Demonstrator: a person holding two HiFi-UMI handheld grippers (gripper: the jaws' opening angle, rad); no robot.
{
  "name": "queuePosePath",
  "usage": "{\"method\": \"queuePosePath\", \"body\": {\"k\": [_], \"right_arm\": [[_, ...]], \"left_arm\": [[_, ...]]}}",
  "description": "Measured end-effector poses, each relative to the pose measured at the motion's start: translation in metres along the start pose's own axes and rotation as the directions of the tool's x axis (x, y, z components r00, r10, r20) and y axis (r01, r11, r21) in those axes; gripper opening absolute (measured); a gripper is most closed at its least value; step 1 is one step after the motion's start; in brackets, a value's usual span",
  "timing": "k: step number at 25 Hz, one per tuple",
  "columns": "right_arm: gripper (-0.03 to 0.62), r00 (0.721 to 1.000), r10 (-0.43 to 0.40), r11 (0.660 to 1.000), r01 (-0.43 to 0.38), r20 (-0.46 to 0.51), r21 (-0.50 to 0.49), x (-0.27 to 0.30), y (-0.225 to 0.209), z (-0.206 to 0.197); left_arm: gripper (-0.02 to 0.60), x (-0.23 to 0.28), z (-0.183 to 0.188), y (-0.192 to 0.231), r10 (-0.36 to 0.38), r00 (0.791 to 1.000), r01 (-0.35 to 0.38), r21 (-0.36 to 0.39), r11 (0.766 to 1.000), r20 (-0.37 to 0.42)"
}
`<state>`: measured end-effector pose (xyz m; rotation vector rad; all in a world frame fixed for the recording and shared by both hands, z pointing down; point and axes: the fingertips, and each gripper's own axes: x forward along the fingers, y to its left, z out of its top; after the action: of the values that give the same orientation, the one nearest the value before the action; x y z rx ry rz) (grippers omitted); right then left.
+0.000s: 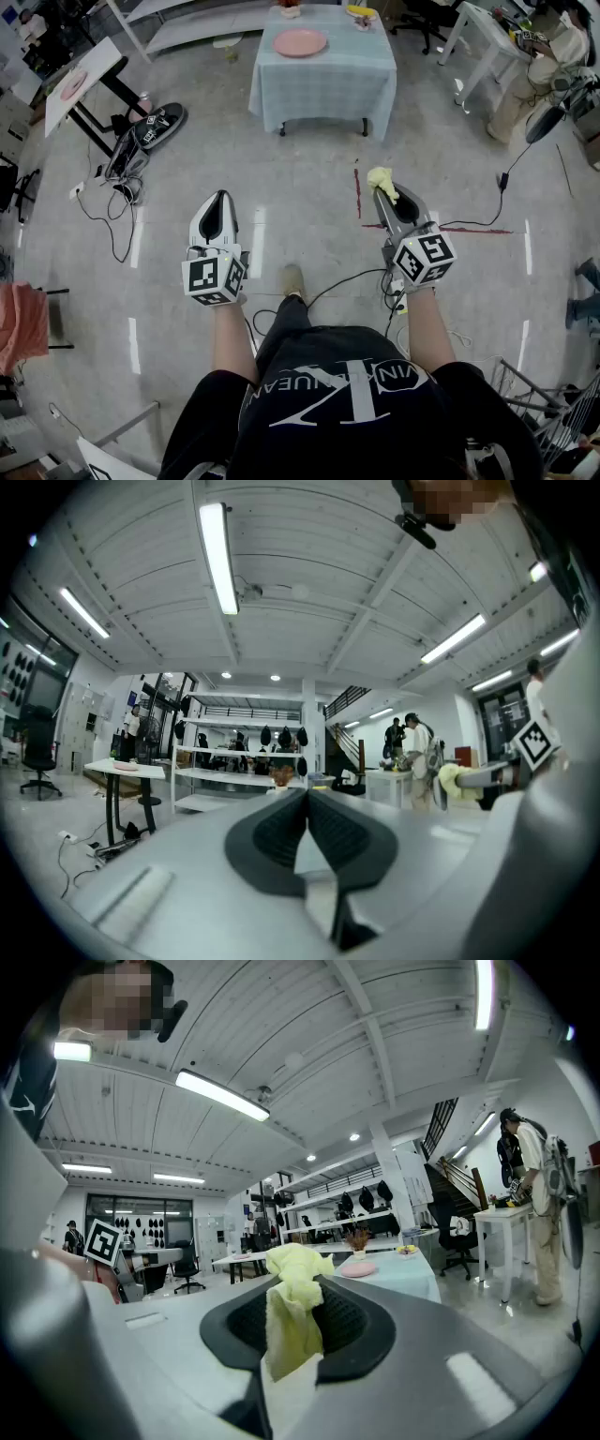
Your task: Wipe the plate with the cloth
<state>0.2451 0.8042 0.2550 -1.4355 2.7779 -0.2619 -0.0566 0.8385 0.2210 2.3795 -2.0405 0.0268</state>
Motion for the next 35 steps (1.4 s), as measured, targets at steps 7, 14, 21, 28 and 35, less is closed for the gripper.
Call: {"method": "queuePosePath", "body": {"k": [7, 14, 21, 28, 35], "right_arm": [[0.087, 0.999, 0.018, 1.0, -0.018, -0.034, 0.0, 0.006, -0.003, -0.009], [0.087, 0.998, 0.022, 1.0, -0.023, -0.051, -0.005, 0.047, -0.001, -0.014], [0.089, 1.0, -0.016, 1.0, 0.016, -0.003, 0.026, 0.115, -0.006, 0.007], [0.089, 0.997, -0.067, 0.997, 0.066, 0.034, 0.037, 0.171, -0.003, 0.021], [0.089, 0.995, -0.085, 0.995, 0.082, 0.053, 0.055, 0.201, -0.008, 0.03]], "left_arm": [[0.0, 0.001, -0.013, 0.003, 0.02, 0.999, -0.021, -0.032, 0.999, -0.026], [0.0, 0.025, -0.023, 0.028, 0.011, 0.998, -0.013, -0.033, 0.999, -0.056], [0.0, 0.087, -0.007, 0.08, -0.003, 0.999, 0.002, -0.019, 1.0, -0.038], [0.0, 0.146, 0.009, 0.121, -0.08, 0.997, 0.08, -0.006, 0.997, -0.014], [0.0, 0.172, 0.018, 0.155, -0.08, 0.997, 0.081, -0.028, 0.996, 0.017]]}}
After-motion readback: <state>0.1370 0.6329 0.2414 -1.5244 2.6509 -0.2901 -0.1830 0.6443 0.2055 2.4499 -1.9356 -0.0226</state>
